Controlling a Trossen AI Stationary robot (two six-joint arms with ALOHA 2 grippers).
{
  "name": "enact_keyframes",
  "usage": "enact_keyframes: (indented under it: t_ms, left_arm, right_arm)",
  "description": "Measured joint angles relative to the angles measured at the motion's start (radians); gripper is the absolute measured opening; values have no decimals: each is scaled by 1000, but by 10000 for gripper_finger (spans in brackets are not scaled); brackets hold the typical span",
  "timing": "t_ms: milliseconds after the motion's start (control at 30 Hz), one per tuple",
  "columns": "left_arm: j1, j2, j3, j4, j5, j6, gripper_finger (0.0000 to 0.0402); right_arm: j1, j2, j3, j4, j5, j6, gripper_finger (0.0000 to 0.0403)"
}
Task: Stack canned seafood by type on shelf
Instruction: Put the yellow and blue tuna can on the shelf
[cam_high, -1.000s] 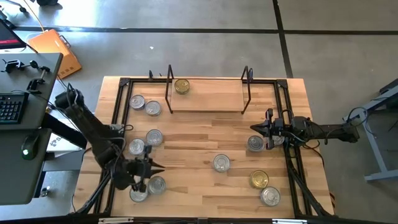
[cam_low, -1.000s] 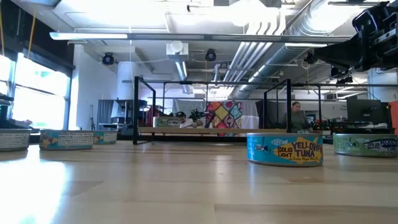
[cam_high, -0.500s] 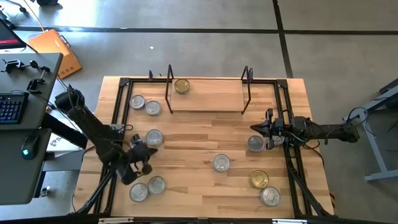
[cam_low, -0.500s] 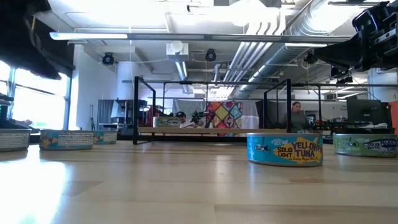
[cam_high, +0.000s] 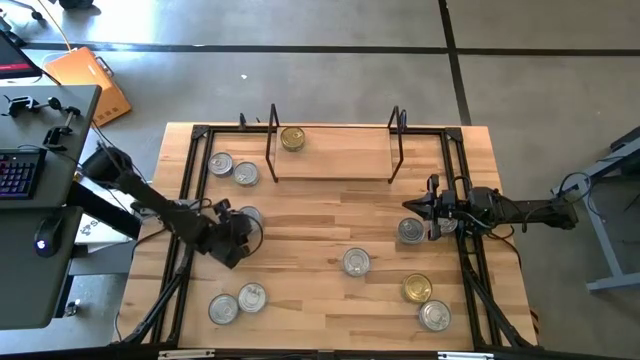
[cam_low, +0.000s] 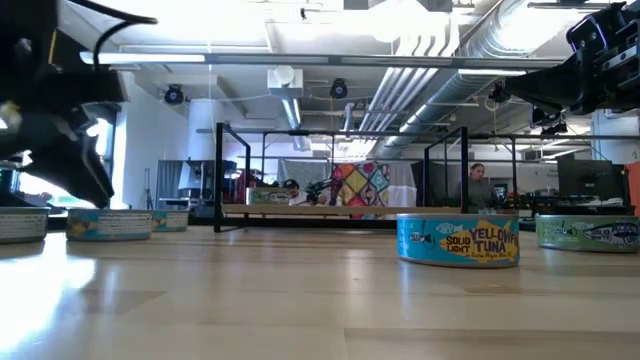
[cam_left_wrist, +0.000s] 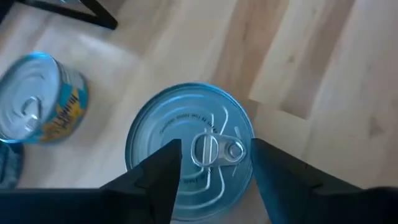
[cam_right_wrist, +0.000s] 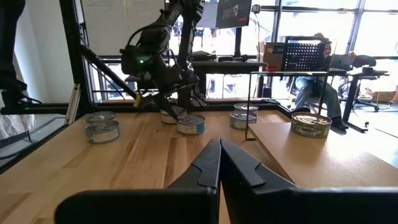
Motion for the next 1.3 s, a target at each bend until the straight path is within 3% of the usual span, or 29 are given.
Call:
enact_keyframes:
  t_ms: [300, 667, 900, 1300]
  left_arm:
    - [77, 0, -50, 152, 88, 275, 140]
    - [85, -1, -53, 162, 105, 341, 79]
    - [66, -1, -54, 269, 151, 477, 8]
    - [-34, 2, -57, 529, 160, 593, 0]
  right_arm:
    - [0, 0, 0, 0, 0, 0, 0]
    - [0, 0, 0, 0, 0, 0, 0]
    - [0, 0, 0, 0, 0, 0, 0]
    - [0, 0, 0, 0, 0, 0, 0]
